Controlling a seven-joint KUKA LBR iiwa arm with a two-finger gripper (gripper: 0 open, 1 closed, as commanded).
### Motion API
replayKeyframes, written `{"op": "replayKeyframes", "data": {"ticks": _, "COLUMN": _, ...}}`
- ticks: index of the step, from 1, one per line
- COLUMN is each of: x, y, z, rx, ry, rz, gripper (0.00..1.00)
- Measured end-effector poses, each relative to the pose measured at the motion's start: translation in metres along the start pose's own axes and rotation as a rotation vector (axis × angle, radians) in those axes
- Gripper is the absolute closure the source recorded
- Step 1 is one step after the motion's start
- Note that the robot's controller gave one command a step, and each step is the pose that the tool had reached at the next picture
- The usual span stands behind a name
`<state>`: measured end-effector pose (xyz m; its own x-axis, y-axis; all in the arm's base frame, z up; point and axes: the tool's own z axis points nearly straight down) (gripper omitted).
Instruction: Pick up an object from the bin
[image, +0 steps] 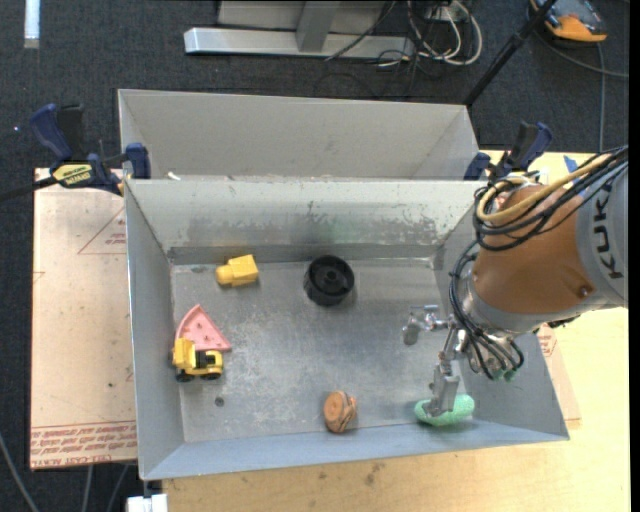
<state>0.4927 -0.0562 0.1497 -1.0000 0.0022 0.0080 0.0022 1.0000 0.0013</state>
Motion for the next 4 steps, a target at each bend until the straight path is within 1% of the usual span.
{"op": "replayKeyframes", "data": {"ticks": 1, "x": -0.002, "y": 0.0, "z": -0.004, "rx": 0.001, "ry": -0.008, "rz": -0.002, "gripper": 0.0}}
{"op": "replayKeyframes", "data": {"ticks": 2, "x": 0.005, "y": -0.019, "z": 0.043, "rx": 0.002, "ry": -0.016, "rz": -0.143, "gripper": 0.0}}
{"op": "replayKeyframes", "data": {"ticks": 3, "x": 0.006, "y": -0.03, "z": 0.072, "rx": 0.003, "ry": -0.022, "rz": -0.244, "gripper": 0.0}}
{"op": "replayKeyframes", "data": {"ticks": 4, "x": 0.011, "y": -0.072, "z": 0.052, "rx": 0.001, "ry": -0.013, "rz": -0.106, "gripper": 0.0}}
